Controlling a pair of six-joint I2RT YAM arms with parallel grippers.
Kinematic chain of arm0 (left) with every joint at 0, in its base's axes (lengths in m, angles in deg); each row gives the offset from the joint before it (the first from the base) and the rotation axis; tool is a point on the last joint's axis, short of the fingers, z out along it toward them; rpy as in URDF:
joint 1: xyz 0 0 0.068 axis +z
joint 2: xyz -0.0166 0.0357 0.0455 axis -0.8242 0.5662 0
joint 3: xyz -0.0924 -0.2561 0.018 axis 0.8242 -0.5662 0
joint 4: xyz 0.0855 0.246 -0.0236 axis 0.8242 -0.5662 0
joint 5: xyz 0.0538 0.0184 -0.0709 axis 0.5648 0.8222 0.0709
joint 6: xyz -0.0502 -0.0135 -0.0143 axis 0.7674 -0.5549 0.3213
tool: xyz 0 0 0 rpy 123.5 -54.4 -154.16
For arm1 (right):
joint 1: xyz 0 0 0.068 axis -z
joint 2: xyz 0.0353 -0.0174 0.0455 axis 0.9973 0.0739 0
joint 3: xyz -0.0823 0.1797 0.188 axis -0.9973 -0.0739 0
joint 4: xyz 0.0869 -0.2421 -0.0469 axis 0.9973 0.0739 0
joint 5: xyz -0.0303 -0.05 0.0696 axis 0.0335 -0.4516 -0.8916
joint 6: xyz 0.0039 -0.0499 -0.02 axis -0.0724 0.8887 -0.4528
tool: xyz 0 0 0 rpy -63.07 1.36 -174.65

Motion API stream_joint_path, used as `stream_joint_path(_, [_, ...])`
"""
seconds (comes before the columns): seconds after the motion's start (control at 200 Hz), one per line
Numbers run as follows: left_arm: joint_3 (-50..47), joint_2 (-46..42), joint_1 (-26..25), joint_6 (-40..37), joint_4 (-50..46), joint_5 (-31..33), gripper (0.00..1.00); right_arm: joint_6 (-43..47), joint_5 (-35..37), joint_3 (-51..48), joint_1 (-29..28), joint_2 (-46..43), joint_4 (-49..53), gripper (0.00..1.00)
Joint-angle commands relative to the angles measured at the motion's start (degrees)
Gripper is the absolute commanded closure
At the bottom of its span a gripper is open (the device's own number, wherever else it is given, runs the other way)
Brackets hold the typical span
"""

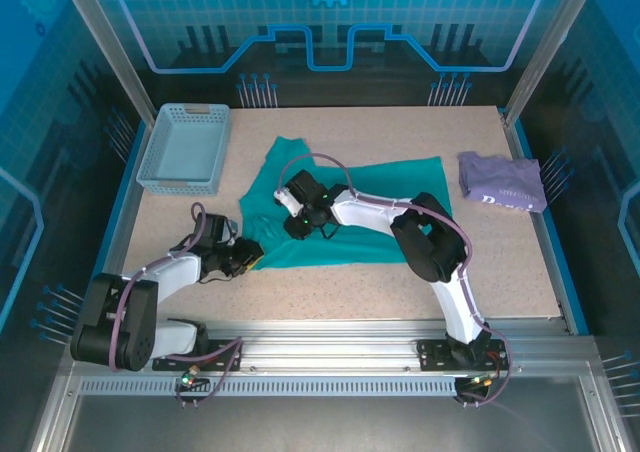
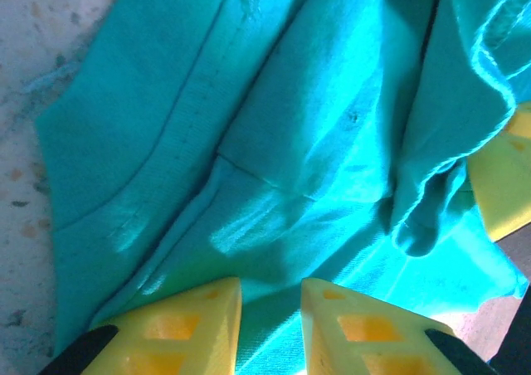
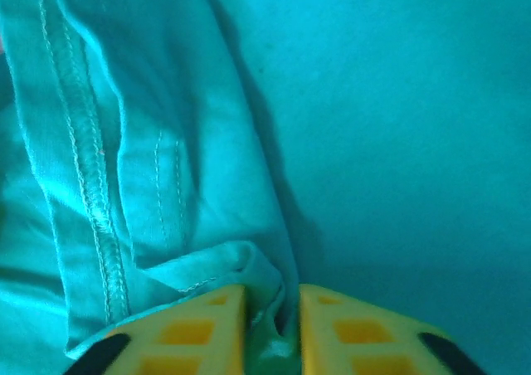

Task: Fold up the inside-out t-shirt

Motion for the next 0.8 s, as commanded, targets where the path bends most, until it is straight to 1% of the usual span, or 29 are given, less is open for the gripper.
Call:
stream_joint_path(0.0, [-1.9, -0.8, 0.8, -1.2, -0.6, 0.5, 0.73, -5.9, 1.5, 2.6, 2.6, 0.1, 2.9, 0.86])
stream_joint_path(0.085, [-2.2, -0.5, 0.8, -1.3, -0.6, 1.0, 0.73, -12.8, 0.4, 2.0, 6.0, -0.7, 3.8, 0.92])
stream_joint_path(0.16, [-2.0, -0.3, 0.9, -1.6, -0.8, 1.1, 0.74, -18.4, -1.8, -0.1, 9.1, -1.7, 3.6, 0.91])
stream_joint_path(0.215, [-2.0, -0.4, 0.9, -1.5, -1.0, 1.4, 0.74, -20.6, -2.7, -2.3, 11.0, -2.9, 2.4, 0.90])
stream_joint_path(0.25, [-2.0, -0.3, 0.9, -1.5, -1.1, 1.5, 0.73, -20.8, -2.9, -3.3, 11.7, -3.8, 1.8, 0.87])
stream_joint_path(0.325, [-2.0, -0.3, 0.9, -1.5, -1.1, 1.5, 0.73, -18.6, -2.6, -4.6, 12.2, -5.5, 1.3, 0.73])
stream_joint_path(0.4, [-1.9, -0.3, 0.9, -1.5, -1.1, 1.6, 0.73, -14.7, -2.7, -5.4, 11.4, -7.3, 0.9, 0.62])
stream_joint_path(0.465, [-1.9, -0.3, 0.9, -1.5, -1.1, 1.6, 0.73, -11.3, -2.3, -6.7, 9.8, -9.2, 0.0, 0.59])
stream_joint_path(0.605, [-2.0, -0.5, 0.9, -1.4, -1.3, 1.9, 0.72, -4.9, -4.6, -8.3, 4.3, -11.6, -3.3, 0.57])
stream_joint_path(0.71, [-2.2, -0.9, 0.9, -1.3, -1.4, 2.2, 0.72, -3.9, -6.9, -5.0, 1.3, -8.2, -2.2, 0.58])
stream_joint_path(0.795, [-2.4, -1.4, 0.9, -1.2, -1.5, 2.4, 0.72, -5.0, -8.6, -1.6, 0.5, -4.2, -1.6, 0.62])
